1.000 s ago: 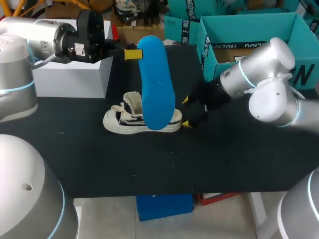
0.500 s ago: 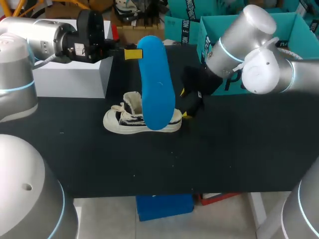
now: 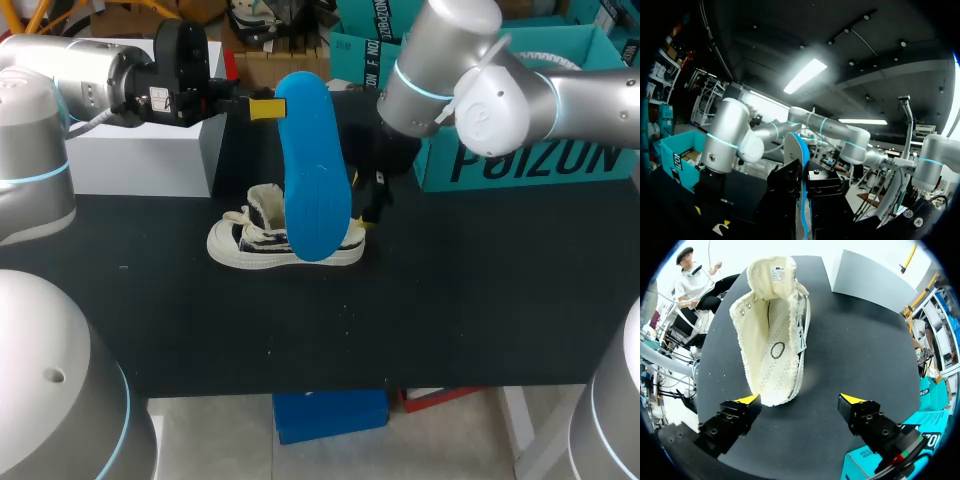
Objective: Take the shoe out of the shoebox, open the shoe tongue, remove and reinsert the insole, then place the shoe into the shoebox
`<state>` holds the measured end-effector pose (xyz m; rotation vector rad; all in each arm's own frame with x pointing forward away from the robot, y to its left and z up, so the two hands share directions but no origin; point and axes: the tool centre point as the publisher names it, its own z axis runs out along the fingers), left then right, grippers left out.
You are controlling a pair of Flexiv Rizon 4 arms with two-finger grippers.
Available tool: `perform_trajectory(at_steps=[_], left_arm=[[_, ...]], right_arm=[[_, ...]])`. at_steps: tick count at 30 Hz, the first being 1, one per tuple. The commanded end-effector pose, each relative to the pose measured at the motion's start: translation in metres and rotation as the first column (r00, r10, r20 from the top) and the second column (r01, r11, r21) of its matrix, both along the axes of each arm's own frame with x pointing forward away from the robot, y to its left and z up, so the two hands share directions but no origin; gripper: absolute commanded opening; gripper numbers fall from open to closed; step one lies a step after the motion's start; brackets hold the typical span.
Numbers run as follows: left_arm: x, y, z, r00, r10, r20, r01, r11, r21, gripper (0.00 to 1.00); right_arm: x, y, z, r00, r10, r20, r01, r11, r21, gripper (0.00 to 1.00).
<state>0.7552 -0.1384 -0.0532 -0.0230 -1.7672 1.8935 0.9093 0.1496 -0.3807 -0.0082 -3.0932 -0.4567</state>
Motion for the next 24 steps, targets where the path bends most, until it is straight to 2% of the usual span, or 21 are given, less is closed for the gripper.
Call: perform_trajectory(at_steps=[1, 24], left_arm=[[-0.001, -0.001, -0.001, 1.000, 0.005, 0.001, -0.005, 1.000, 0.000, 0.00], [-0.001, -0.001, -0.001, 1.000, 0.005, 0.001, -0.005, 1.000, 0.000, 0.00]], right_arm=[[0.003, 0.009, 0.003, 1.000, 0.000, -0.006, -0.001, 0.989, -0.149, 1.00], [0.014, 0.066, -0.001, 1.000, 0.028, -0.007, -0.029, 0.986, -0.162, 1.00]])
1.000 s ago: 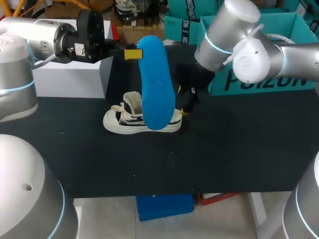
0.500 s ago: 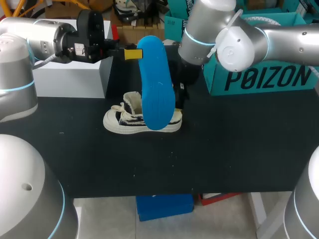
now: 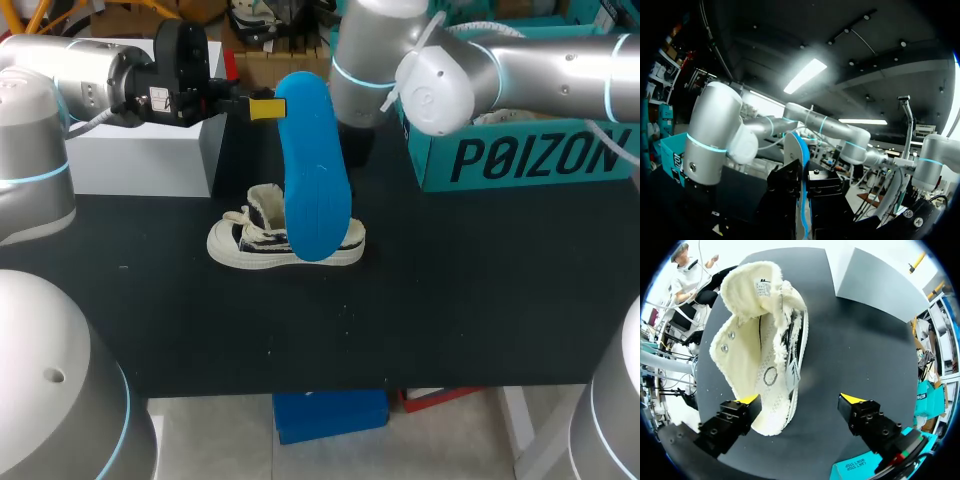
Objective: Take the shoe out of the shoebox, open the shoe tongue, remove and reinsert the insole, then place the shoe into the shoebox
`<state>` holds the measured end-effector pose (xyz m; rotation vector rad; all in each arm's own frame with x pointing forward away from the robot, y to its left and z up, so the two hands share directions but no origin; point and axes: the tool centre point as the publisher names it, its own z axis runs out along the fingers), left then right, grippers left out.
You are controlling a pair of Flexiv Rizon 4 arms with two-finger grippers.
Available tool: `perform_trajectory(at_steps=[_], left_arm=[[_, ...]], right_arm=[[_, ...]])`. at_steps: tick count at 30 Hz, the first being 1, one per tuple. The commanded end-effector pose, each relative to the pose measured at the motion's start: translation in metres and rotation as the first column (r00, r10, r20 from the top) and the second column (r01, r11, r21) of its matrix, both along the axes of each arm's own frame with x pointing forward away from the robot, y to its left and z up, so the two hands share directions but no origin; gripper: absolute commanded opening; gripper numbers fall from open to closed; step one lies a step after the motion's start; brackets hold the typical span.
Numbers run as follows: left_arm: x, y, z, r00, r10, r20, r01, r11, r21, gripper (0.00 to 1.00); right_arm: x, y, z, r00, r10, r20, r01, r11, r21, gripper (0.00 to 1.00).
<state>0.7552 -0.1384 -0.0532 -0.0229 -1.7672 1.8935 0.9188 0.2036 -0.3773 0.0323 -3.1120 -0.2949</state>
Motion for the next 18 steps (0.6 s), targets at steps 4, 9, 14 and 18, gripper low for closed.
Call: perform_trajectory(at_steps=[4, 9, 14, 18], left_arm=[[-0.001, -0.001, -0.001, 1.000, 0.005, 0.001, -0.005, 1.000, 0.000, 0.00], [-0.001, -0.001, -0.001, 1.000, 0.005, 0.001, -0.005, 1.000, 0.000, 0.00], [-0.001, -0.001, -0.001, 1.000, 0.005, 0.001, -0.005, 1.000, 0.000, 0.00], [-0.001, -0.001, -0.001, 1.000, 0.005, 0.001, -0.005, 1.000, 0.000, 0.00]], right_arm=[[0.006, 0.021, -0.007, 1.000, 0.006, -0.011, -0.007, 0.998, -0.065, 1.00], [0.005, 0.032, -0.011, 1.000, 0.008, -0.019, -0.010, 0.997, -0.071, 1.00], [0.005, 0.040, -0.014, 1.000, 0.013, -0.027, -0.014, 0.997, -0.071, 1.00], [0.006, 0.046, -0.017, 0.999, 0.016, -0.033, -0.019, 0.997, -0.072, 1.00]])
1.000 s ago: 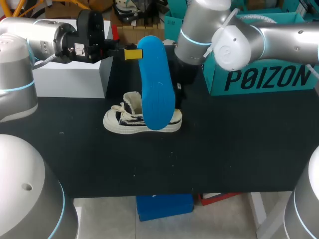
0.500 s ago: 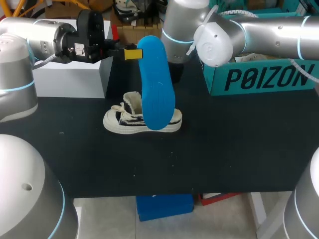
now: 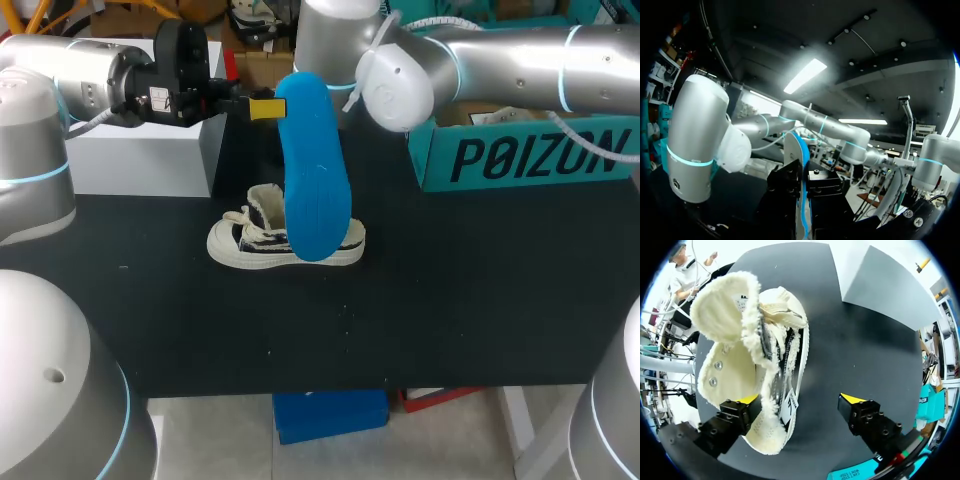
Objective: Take the shoe out of the shoebox, open the shoe tongue, remove and reinsert the insole, then place the shoe into the shoebox
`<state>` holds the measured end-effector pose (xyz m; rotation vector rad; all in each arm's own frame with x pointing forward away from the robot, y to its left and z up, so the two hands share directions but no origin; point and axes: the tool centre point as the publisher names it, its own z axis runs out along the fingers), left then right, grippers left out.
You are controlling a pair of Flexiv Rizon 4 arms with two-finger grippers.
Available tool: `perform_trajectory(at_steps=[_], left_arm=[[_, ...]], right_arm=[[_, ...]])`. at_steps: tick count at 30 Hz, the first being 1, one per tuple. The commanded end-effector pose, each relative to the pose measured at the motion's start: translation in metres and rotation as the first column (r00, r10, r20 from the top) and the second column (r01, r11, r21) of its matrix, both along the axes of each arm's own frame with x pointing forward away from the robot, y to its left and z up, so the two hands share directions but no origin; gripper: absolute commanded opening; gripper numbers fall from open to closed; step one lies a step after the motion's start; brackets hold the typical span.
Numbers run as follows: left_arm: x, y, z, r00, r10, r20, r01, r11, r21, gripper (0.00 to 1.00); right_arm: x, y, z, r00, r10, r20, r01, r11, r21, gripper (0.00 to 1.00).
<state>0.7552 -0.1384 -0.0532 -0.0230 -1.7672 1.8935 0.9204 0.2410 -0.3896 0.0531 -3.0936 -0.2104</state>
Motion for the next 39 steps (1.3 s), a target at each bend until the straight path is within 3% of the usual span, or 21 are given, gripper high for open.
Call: perform_trajectory(at_steps=[1, 19, 20, 21, 22, 23, 39], left_arm=[[-0.001, -0.001, -0.001, 1.000, 0.005, 0.001, -0.005, 1.000, 0.000, 0.00], [-0.001, -0.001, -0.001, 1.000, 0.005, 0.001, -0.005, 1.000, 0.000, 0.00], [-0.001, -0.001, -0.001, 1.000, 0.005, 0.001, -0.005, 1.000, 0.000, 0.00], [-0.001, -0.001, -0.001, 1.000, 0.005, 0.001, -0.005, 1.000, 0.000, 0.00], [-0.001, -0.001, -0.001, 1.000, 0.005, 0.001, -0.005, 1.000, 0.000, 0.00], [-0.001, -0.001, -0.001, 1.000, 0.005, 0.001, -0.005, 1.000, 0.000, 0.00], [-0.001, -0.001, -0.001, 1.000, 0.005, 0.001, -0.005, 1.000, 0.000, 0.00]], right_arm=[[0.004, 0.010, -0.005, 1.000, 0.001, -0.010, -0.002, 1.000, -0.019, 1.00], [-0.003, 0.011, -0.021, 0.999, -0.012, -0.030, 0.012, 1.000, -0.021, 1.00], [-0.003, 0.010, -0.022, 1.000, -0.014, -0.027, 0.014, 1.000, -0.025, 0.54], [-0.003, 0.010, -0.022, 1.000, -0.014, -0.027, 0.013, 1.000, -0.025, 0.36], [-0.003, 0.010, -0.023, 1.000, -0.013, -0.027, 0.013, 1.000, -0.023, 0.25], [-0.003, 0.011, -0.024, 1.000, -0.012, -0.028, 0.011, 1.000, -0.023, 0.00], [-0.004, 0.013, -0.031, 0.999, 0.005, -0.050, -0.007, 1.000, -0.021, 0.00]])
